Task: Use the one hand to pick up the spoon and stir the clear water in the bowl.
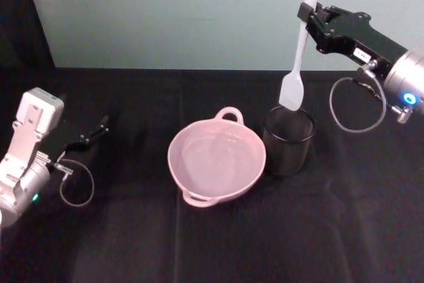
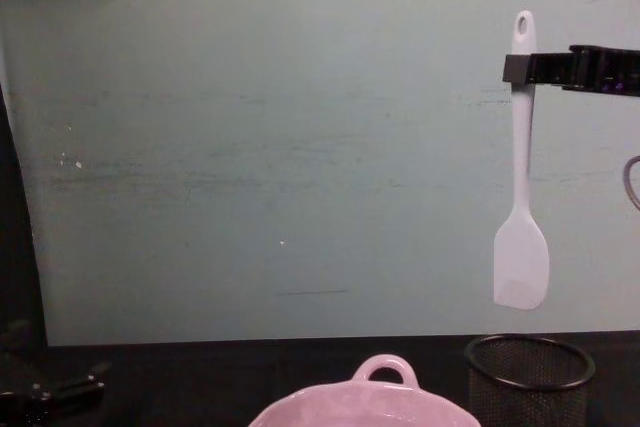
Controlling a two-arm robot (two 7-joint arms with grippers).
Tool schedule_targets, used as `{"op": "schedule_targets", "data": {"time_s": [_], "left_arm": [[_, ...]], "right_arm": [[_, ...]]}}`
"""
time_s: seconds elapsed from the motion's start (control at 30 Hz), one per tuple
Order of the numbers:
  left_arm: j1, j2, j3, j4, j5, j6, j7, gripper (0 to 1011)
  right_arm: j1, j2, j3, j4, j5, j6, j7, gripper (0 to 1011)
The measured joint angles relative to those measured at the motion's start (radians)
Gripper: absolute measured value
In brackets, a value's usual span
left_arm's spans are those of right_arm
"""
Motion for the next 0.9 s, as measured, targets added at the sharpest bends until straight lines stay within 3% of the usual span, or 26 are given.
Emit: {"op": "schedule_targets", "data": {"time_s": [0.47, 0.63, 0.9], "left_arm": [[0.000, 0.000, 0.000, 0.000, 0.000, 0.000, 0.000, 1011], [0.000, 0.000, 0.000, 0.000, 0.000, 0.000, 0.000, 1011], [0.000, 0.000, 0.000, 0.000, 0.000, 0.000, 0.000, 1011]], "right_arm": [[0.001, -0.012, -0.007, 0.000, 0.000, -0.001, 0.003, 124], [0.024, -0.042, -0.048, 0.008, -0.008, 0.002, 0.024, 124], [0.082, -0.139, -0.156, 0.103, -0.055, -0.032, 0.079, 125]]}}
